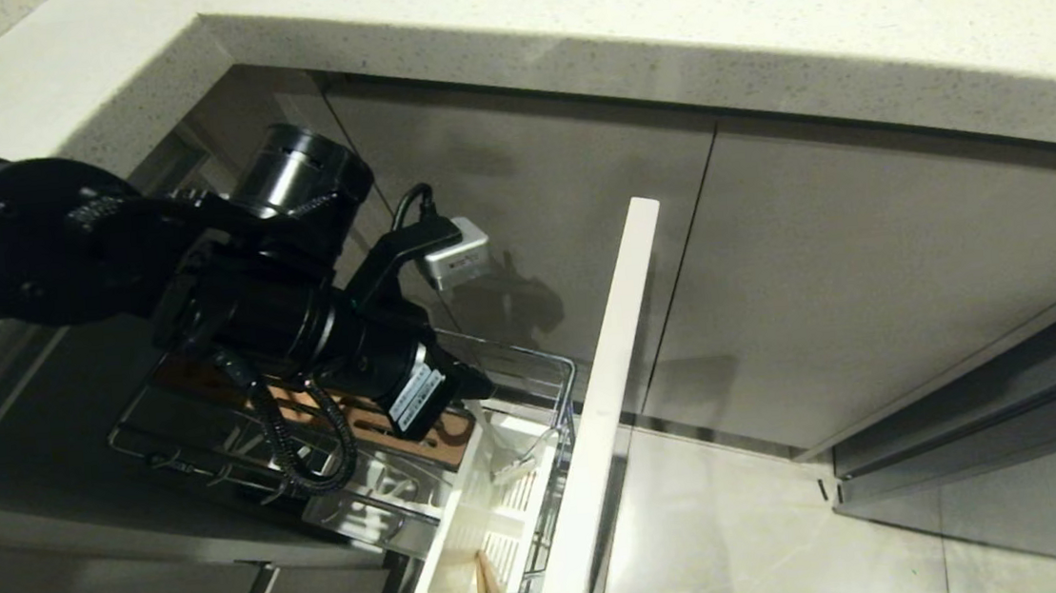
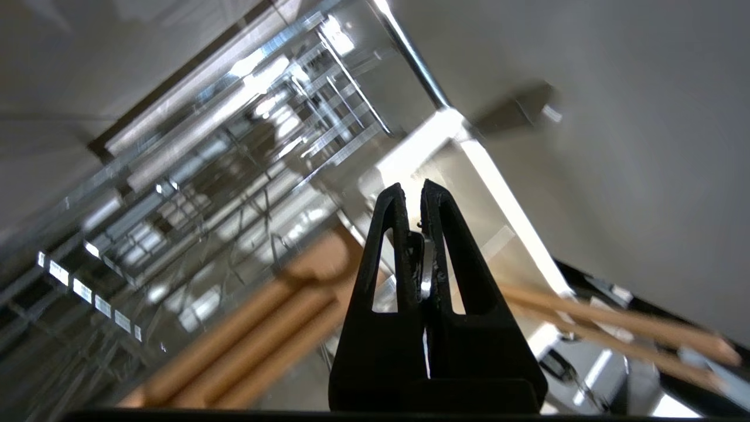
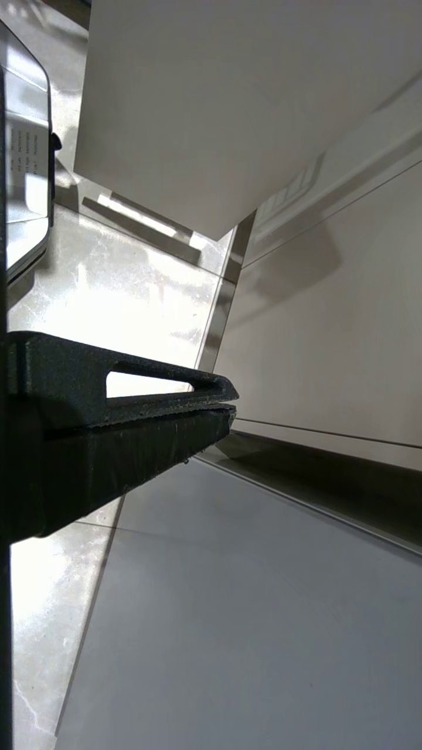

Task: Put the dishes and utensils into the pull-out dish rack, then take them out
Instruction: Take the fork out of the cupboard

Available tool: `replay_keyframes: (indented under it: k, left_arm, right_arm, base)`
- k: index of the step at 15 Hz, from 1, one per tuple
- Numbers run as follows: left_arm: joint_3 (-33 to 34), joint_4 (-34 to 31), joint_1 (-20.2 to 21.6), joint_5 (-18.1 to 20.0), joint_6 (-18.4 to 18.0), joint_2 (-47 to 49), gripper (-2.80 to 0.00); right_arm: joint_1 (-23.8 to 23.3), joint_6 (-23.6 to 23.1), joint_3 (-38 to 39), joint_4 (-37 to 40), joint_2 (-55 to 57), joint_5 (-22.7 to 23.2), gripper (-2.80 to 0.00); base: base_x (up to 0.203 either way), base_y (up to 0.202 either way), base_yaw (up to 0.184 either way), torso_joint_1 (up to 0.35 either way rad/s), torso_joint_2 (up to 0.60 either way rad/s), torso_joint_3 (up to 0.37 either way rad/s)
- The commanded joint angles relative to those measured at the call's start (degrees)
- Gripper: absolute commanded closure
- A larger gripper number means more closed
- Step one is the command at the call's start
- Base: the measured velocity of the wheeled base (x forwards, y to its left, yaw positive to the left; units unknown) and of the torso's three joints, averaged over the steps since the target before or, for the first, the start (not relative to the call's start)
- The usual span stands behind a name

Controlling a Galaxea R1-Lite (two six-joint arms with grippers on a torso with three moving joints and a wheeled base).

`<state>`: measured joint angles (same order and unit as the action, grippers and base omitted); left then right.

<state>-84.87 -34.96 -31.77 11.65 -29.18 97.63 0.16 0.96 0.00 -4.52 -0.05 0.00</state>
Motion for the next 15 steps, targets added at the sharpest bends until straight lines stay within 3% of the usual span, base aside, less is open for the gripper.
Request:
replay_keyframes:
  k: [1,4,6,10,15]
  left_arm:
    - [0.3,-2.0,-0.1,0.5,0.1,-5.1,0.0]
    - [0.1,-3.6,-0.2,3.5,5.1,-9.3,0.0]
    - [-0.5,-3.6,-0.9,3.8,8.7,-11.6,0.0]
    - [-0.5,-3.8,-1.9,3.8,11.2,-15.2,0.0]
    - [-2.3,-3.4,-3.7,3.8,19.1,-21.2,0.0]
  right_arm:
    - [0.0,0.0,1.5,-0.1,0.0,0.0,0.0]
    - [0.0,0.0,1.5,-0.1,0.0,0.0,0.0]
    - [0.0,0.0,1.5,-0.1,0.0,0.0,0.0]
    - [0.0,0.0,2.0,-0.1,0.0,0.0,0.0]
    - [0.0,0.0,1.5,-0.1,0.0,0.0,0.0]
  base:
    - [0.0,0.0,0.0,0.0,0.0,0.0]
    - [0.0,0.0,0.0,0.0,0.0,0.0]
    - [0.0,0.0,0.0,0.0,0.0,0.0]
    - [0.0,0.0,0.0,0.0,0.0,0.0]
    - [0.0,0.0,0.0,0.0,0.0,0.0]
